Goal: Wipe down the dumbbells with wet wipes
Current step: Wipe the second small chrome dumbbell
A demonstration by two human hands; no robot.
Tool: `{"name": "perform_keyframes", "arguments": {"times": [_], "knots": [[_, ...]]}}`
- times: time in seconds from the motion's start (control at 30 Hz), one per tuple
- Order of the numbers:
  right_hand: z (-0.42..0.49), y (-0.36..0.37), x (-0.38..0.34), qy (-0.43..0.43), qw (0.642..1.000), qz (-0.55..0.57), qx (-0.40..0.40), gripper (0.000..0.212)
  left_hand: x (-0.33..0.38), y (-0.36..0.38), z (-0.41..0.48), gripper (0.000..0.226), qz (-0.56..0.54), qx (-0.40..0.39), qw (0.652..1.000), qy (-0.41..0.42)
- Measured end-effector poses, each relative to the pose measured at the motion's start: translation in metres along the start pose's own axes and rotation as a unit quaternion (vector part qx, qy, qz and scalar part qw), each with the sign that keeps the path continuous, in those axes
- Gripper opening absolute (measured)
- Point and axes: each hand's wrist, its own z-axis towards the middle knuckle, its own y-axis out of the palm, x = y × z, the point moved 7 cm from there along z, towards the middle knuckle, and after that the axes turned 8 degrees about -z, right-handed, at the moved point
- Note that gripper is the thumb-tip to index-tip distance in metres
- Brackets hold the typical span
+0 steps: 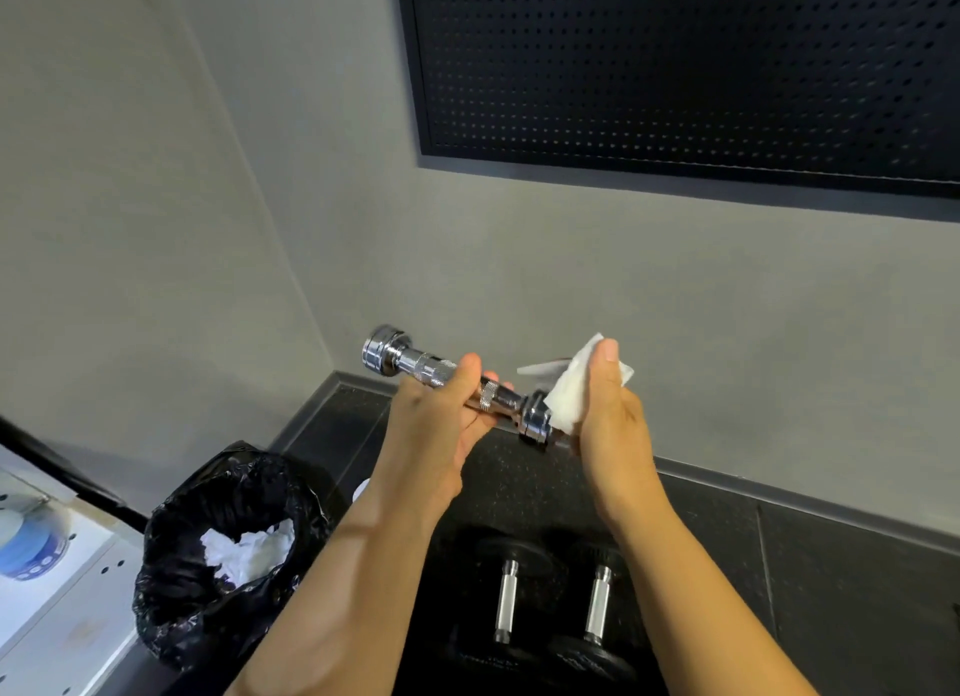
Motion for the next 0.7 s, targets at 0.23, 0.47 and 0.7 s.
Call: {"name": "perform_keyframes", "arguments": {"times": [0.23,0.47,0.7], "knots": [[0.022,-0.006,-0.027,-0.048,0.998,-0.015,0.034,0.076,0.007,0.008,-0.014,0.022,0.383,-0.051,0.916,0.105],[0.028,0.02,-0.04,-0.01,0.999,0.035,-0.032,0.044,-0.006,0.024,-0.023,0.011,0.5,-0.092,0.841,0.184],[0.021,0.034,-0.022,0.093,0.949,0.272,-0.127,0.025,-0.007,0.033,-0.033,0.021,0.333,-0.306,0.892,0.025]]}}
